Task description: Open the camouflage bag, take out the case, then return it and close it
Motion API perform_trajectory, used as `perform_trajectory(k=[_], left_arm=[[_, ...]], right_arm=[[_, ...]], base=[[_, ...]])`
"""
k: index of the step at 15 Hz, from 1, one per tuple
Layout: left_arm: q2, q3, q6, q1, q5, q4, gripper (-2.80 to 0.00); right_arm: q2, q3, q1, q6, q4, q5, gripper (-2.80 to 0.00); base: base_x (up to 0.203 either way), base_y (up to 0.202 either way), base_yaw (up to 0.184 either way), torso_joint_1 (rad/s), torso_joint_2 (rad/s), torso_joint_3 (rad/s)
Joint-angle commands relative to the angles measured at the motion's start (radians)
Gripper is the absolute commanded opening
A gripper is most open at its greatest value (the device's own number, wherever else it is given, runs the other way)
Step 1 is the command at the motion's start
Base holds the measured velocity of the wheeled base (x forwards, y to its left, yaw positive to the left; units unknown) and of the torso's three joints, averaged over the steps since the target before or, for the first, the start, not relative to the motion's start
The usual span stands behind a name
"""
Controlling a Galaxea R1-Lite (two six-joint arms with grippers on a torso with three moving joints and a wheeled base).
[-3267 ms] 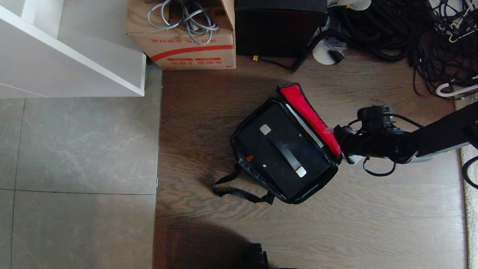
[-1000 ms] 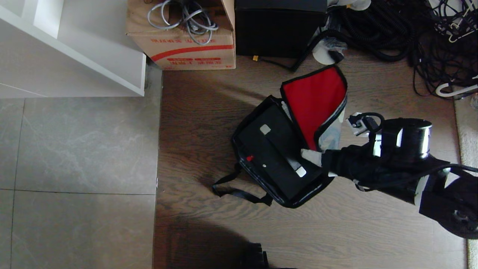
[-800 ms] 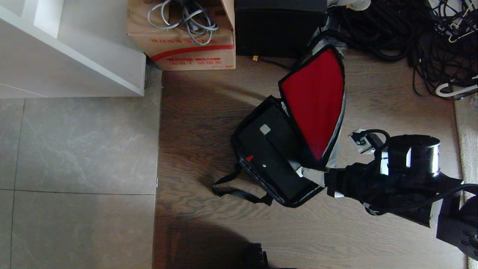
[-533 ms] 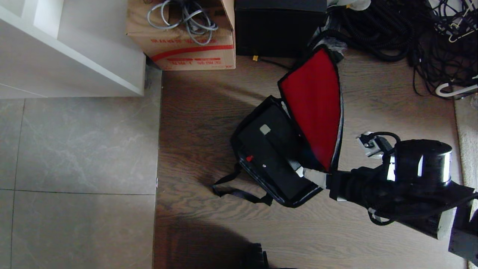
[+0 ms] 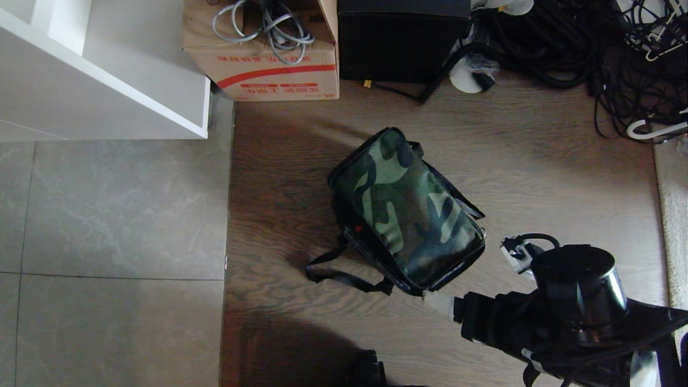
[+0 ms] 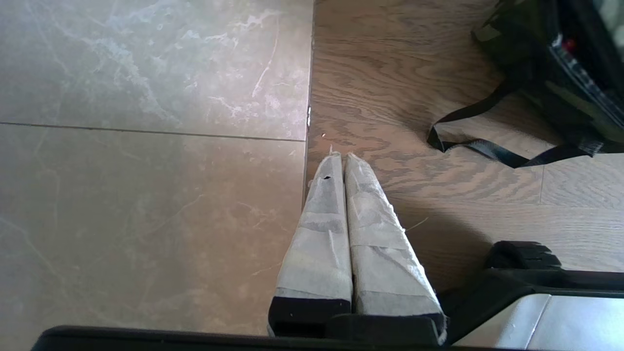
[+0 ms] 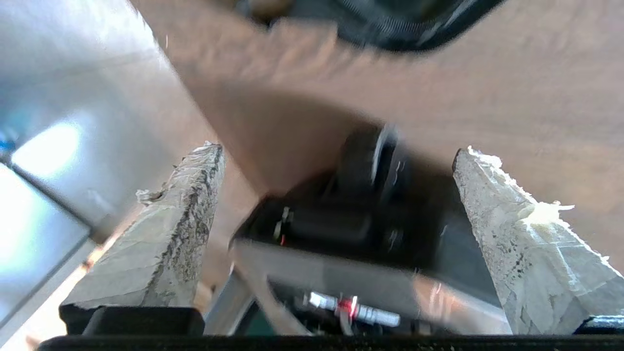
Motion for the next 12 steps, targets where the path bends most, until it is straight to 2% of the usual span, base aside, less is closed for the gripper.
perform_trajectory(k=[1, 2, 3, 6, 10, 12], left_arm=[[0.000, 0.000, -0.001, 0.000, 0.000, 0.000, -2.80], [0.000, 0.000, 0.000, 0.000, 0.000, 0.000, -2.80], [0.000, 0.000, -0.002, 0.000, 0.000, 0.000, -2.80], [0.000, 0.000, -0.001, 0.000, 0.000, 0.000, -2.80], [0.000, 0.000, 0.000, 0.000, 0.000, 0.000, -2.80], [0.000, 0.000, 0.000, 0.000, 0.000, 0.000, -2.80]], right_arm=[[-0.037, -0.020, 0.016, 0.007, 0.006, -0.011, 0.00], [-0.067, -0.035, -0.014, 0.001, 0.007, -0.018, 0.00], [-0.100, -0.041, -0.059, -0.019, 0.008, -0.019, -2.80], [-0.200, -0.049, -0.152, -0.115, 0.053, -0.014, -2.80], [-0.348, -0.050, -0.250, -0.258, 0.244, -0.012, -2.80], [-0.487, -0.044, -0.309, -0.338, 0.376, 0.026, -2.80]], base=[[0.000, 0.000, 0.000, 0.000, 0.00, 0.000], [0.000, 0.000, 0.000, 0.000, 0.00, 0.000], [0.000, 0.000, 0.000, 0.000, 0.00, 0.000], [0.000, 0.000, 0.000, 0.000, 0.00, 0.000], [0.000, 0.000, 0.000, 0.000, 0.00, 0.000], [0.000, 0.000, 0.000, 0.000, 0.00, 0.000]])
